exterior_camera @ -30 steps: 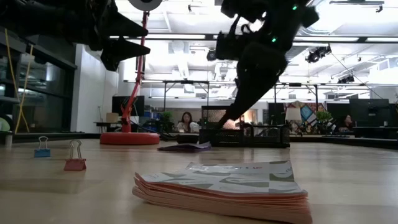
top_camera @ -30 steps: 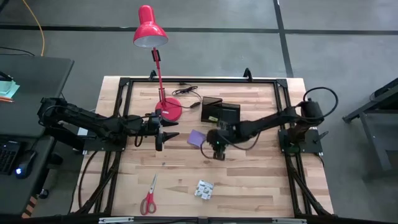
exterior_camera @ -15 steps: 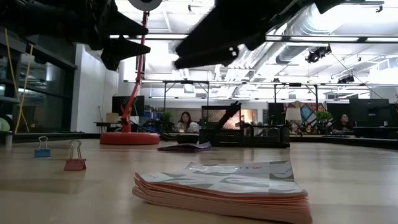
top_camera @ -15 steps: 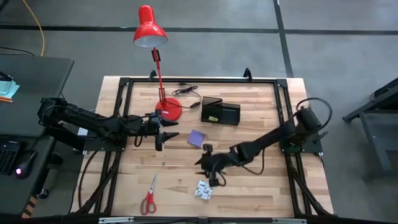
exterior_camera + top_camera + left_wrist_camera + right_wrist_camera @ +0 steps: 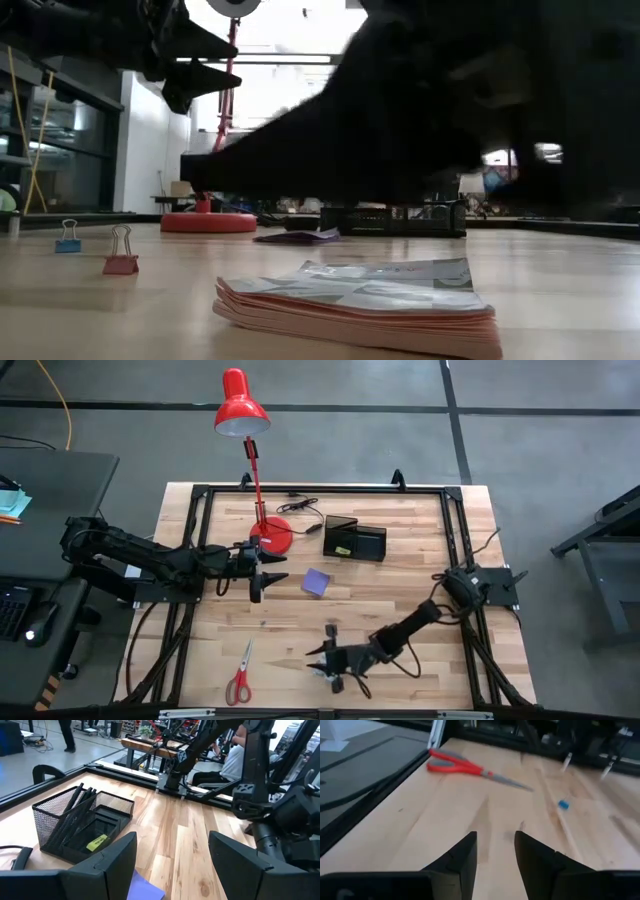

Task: Pick and place office supplies into organizer
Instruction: Put the pink binder clip into the black desk organizer

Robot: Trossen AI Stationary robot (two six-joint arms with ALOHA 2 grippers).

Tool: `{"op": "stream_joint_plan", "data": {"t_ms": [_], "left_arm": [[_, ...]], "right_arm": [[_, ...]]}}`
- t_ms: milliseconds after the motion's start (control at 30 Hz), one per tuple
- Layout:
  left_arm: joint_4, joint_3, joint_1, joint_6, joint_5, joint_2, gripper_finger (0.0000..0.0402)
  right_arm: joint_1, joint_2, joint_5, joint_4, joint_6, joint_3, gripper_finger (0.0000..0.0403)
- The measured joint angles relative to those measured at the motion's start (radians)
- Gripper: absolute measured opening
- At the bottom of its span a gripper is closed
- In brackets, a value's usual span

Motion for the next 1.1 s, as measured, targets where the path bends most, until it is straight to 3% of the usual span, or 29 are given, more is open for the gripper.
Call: {"op": "stream_joint_plan", "data": {"t_ms": [200,467,733,1100], "left_arm": [[0.009,0.0,0.0,0.0,-0.001,0.0,0.0233],[0.01,0.0,0.0,-0.007,0.003,0.0,0.0233],[0.008,0.0,0.0,-0.008,0.003,0.0,0.0233],[0.008,0.0,0.0,-0.008,0.002,0.0,0.0233]], "right_arm": [[-0.033,0.002,-0.051,-0.031,0.091,0.0,0.0135],[-0.118,0.002,-0.156,-0.015,0.169,0.0,0.0184],[-0.132,0.002,-0.102,-0.032,0.176,0.0,0.0211],[-0.14,0.014,-0.142,-0.009,0.21,0.001,0.0213]]}}
